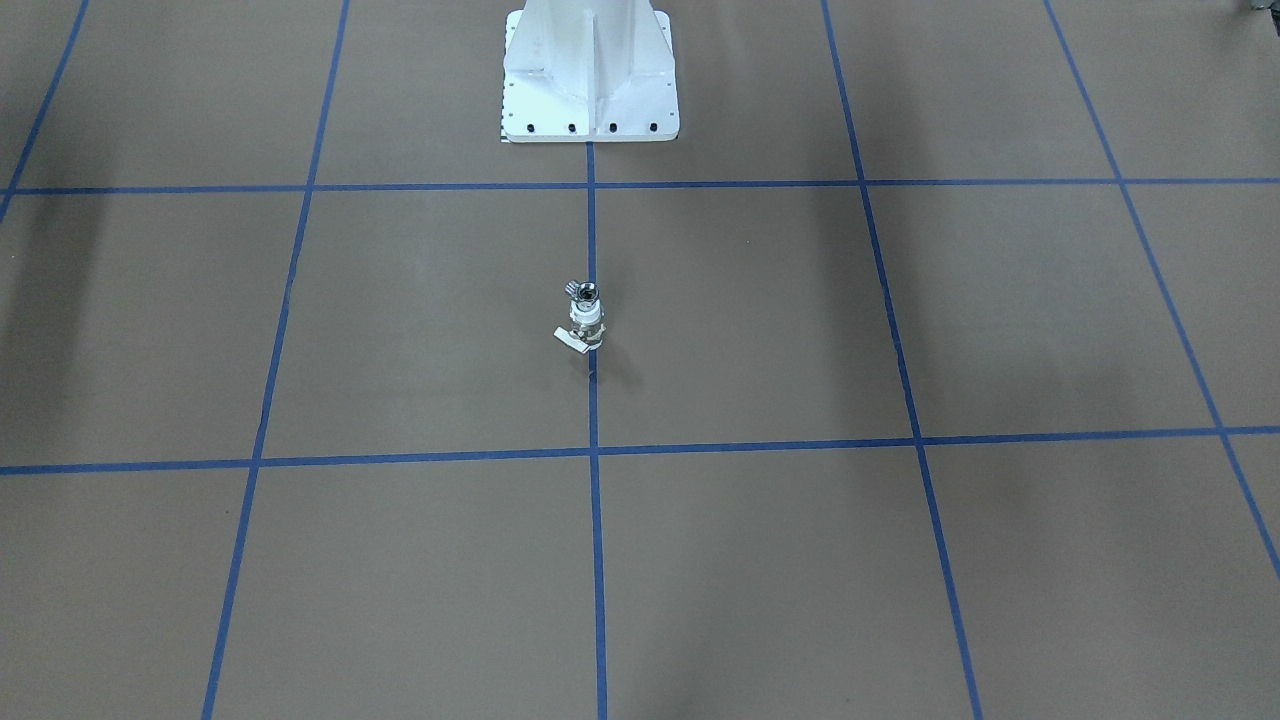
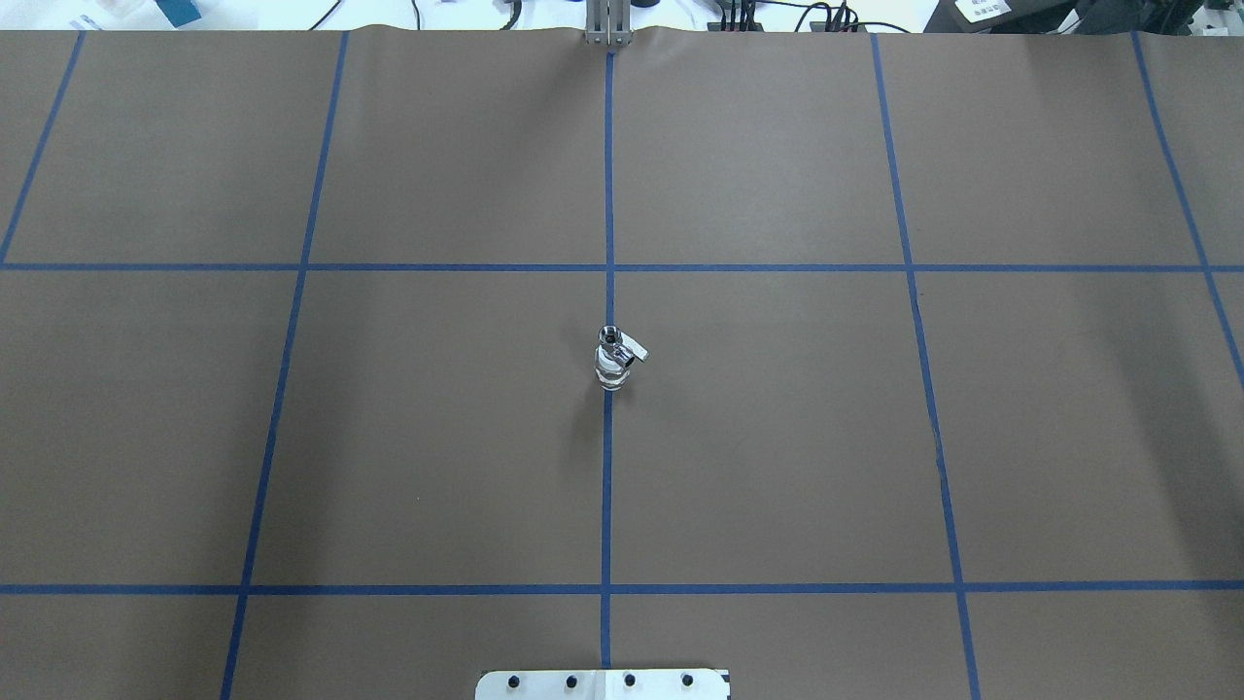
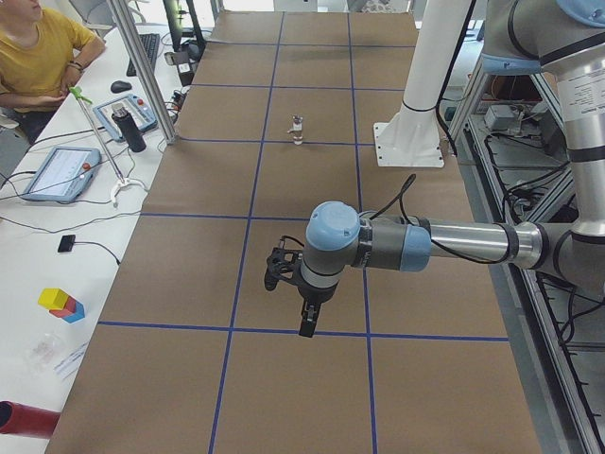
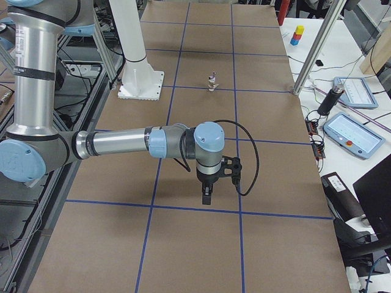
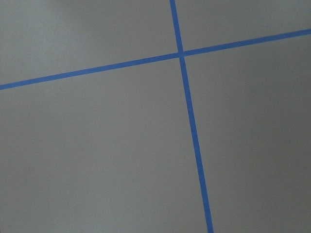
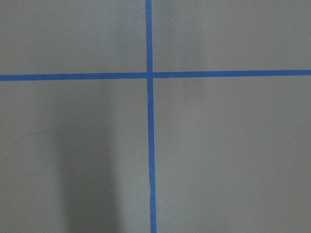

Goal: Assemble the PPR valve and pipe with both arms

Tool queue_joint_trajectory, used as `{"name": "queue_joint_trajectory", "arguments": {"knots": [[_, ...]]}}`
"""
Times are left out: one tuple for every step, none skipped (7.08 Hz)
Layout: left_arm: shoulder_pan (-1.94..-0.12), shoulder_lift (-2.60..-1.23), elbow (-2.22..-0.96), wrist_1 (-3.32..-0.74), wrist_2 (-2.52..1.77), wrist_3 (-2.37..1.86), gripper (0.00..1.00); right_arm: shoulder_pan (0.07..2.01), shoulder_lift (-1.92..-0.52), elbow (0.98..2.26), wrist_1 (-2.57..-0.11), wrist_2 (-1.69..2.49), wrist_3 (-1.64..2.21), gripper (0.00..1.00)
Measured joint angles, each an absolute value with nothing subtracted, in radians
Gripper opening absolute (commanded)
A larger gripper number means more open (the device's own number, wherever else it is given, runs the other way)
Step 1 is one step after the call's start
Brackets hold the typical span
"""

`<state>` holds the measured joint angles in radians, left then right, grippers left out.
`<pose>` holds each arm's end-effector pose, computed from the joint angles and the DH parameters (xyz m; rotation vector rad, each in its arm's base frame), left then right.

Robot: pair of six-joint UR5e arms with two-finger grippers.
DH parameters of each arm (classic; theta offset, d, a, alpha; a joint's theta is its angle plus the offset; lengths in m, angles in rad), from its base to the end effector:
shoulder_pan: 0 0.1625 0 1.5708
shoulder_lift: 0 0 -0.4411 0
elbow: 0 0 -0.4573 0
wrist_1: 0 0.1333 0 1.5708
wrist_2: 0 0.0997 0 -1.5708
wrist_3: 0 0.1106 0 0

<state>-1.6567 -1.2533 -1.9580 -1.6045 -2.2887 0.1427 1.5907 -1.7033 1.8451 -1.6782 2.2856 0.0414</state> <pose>-0.0969 -0.4195 0.6223 0.1801 0.7015 0.0914 0.0707 -0.4956 0.6152 0.0252 -0.7151 0.0464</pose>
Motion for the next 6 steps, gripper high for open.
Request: {"name": "queue_joint_trajectory", "arguments": {"knots": [[-1.657, -1.253, -1.957, -1.605, -2.289, 0.143, 1.00, 1.591, -1.703, 1.845, -1.678, 2.286, 0.041, 1.00], [-1.657, -1.253, -1.957, -1.605, -2.289, 0.143, 1.00, 1.591, -1.703, 1.844, -1.678, 2.285, 0.037, 1.00], [-1.657, -1.253, -1.957, -1.605, -2.289, 0.143, 1.00, 1.591, -1.703, 1.843, -1.678, 2.285, 0.034, 1.00], [-1.657, -1.253, -1.956, -1.605, -2.289, 0.144, 1.00, 1.591, -1.703, 1.843, -1.678, 2.284, 0.032, 1.00], [-1.657, -1.252, -1.956, -1.605, -2.289, 0.144, 1.00, 1.591, -1.704, 1.843, -1.678, 2.284, 0.031, 1.00], [-1.657, -1.251, -1.956, -1.605, -2.289, 0.143, 1.00, 1.591, -1.706, 1.842, -1.678, 2.284, 0.031, 1.00]]}}
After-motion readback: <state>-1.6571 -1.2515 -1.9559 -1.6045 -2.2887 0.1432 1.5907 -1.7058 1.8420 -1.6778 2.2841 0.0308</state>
